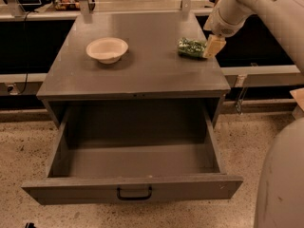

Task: Place green can into top drawer

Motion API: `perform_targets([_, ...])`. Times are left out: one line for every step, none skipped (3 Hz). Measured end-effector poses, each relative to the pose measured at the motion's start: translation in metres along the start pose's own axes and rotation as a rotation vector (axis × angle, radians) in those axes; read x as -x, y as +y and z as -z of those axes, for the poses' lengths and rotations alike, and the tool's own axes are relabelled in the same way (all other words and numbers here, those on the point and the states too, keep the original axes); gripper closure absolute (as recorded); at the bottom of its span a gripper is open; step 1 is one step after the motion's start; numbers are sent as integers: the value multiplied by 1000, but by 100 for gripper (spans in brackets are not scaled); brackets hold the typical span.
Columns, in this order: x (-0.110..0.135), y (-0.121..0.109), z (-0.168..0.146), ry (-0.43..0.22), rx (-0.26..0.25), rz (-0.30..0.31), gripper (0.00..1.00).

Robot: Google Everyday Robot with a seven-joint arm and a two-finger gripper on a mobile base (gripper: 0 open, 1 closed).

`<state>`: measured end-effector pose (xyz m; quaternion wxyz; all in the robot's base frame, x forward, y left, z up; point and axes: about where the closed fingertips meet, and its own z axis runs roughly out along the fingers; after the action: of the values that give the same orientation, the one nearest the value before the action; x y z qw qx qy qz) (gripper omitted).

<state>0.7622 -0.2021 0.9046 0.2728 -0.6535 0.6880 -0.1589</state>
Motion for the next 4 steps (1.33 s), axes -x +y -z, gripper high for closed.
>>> perform_targets([-3,-7,-17,3,-18,-9,36])
perform_targets([-5,-13,-32,8,-24,-12,36])
perform_targets([-9,-13,-46,13,-16,-20,37])
perform_targets([-11,-13,-57,13,-8,-27,40])
